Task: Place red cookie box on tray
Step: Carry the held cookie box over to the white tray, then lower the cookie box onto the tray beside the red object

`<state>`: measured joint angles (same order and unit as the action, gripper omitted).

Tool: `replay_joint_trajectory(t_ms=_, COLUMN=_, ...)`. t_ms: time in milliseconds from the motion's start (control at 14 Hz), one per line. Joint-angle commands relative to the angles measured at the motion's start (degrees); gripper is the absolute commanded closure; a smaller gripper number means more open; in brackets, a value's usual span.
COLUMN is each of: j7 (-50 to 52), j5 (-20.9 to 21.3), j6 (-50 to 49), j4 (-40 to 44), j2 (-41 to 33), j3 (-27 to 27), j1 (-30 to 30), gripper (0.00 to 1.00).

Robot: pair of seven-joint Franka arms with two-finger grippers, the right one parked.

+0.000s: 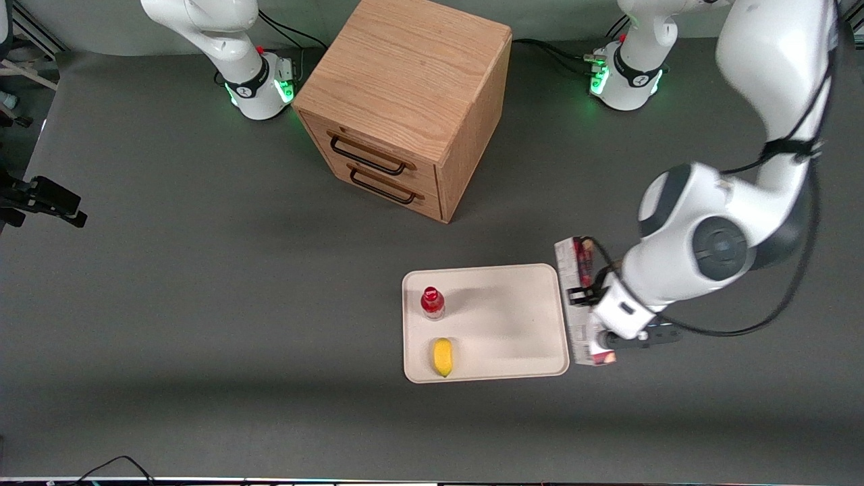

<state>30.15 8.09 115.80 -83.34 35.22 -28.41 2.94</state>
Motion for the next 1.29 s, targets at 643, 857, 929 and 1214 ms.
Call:
replay_joint_trajectory(t_ms=643, j7=1.14, j5=8.35, j6=12.35, j4=-1.74, j2=9.51, j3=-0.24, j1=-0.40, gripper=0.00)
replay_joint_trajectory(t_ms=857, j7=0.97, j5=8.08, j6=10.25, j4=-1.56, j2=7.94, j3=-0.24, j1=0.13, gripper=0.00)
replay_joint_trajectory(t_ms=929, j7=0.53, j5=7.82, j6=6.32, j4=-1.30, j2=6.19, j3=-0.16, j1=0.74, gripper=0.00)
replay_joint_trajectory(t_ms=1214, j7=-4.81, j5=3.36, j6=-13.88, j4=2.29, j2=-3.38, j3=0.28, j1=4.08, gripper=0.00)
